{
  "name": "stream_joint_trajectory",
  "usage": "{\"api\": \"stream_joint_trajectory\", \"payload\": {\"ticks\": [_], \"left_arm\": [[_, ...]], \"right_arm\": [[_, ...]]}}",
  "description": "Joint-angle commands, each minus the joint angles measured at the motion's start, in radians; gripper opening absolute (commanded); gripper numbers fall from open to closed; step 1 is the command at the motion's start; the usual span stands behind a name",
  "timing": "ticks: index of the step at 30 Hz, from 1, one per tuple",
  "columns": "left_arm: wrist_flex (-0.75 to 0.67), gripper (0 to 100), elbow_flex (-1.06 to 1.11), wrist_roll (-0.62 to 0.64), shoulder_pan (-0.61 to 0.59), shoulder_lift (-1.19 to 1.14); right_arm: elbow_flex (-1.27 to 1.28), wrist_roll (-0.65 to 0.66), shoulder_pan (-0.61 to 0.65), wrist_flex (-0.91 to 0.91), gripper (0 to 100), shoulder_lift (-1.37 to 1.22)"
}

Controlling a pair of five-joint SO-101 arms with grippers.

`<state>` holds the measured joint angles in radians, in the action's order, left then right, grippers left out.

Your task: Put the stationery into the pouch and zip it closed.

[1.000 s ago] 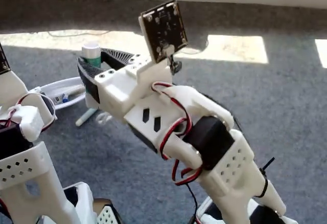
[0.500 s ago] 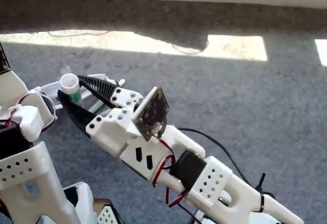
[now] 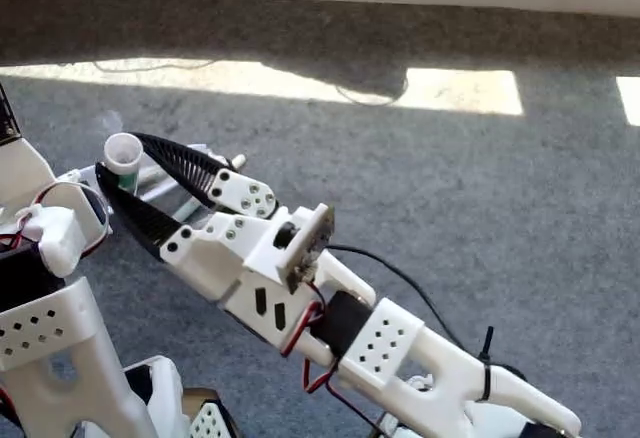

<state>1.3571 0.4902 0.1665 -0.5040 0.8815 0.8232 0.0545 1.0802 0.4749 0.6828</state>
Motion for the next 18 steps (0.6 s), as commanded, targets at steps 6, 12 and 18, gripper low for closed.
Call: {"api": "stream_joint_trajectory", "payload": {"ticks": [6,12,18], "left_arm": [[-0.005,1,-0.038,-0.003,0.015,-0.004],[-0.006,1,-0.036,-0.003,0.015,-0.004],[-0.003,1,-0.036,-0.003,0.015,-0.004]], "right_arm": [[-0.01,0.009,-0.067,0.186,0.5,-0.142],[-0.008,0.009,-0.071,0.186,0.5,-0.2],[-0.013,0.011,-0.102,0.188,0.5,-0.291]]}}
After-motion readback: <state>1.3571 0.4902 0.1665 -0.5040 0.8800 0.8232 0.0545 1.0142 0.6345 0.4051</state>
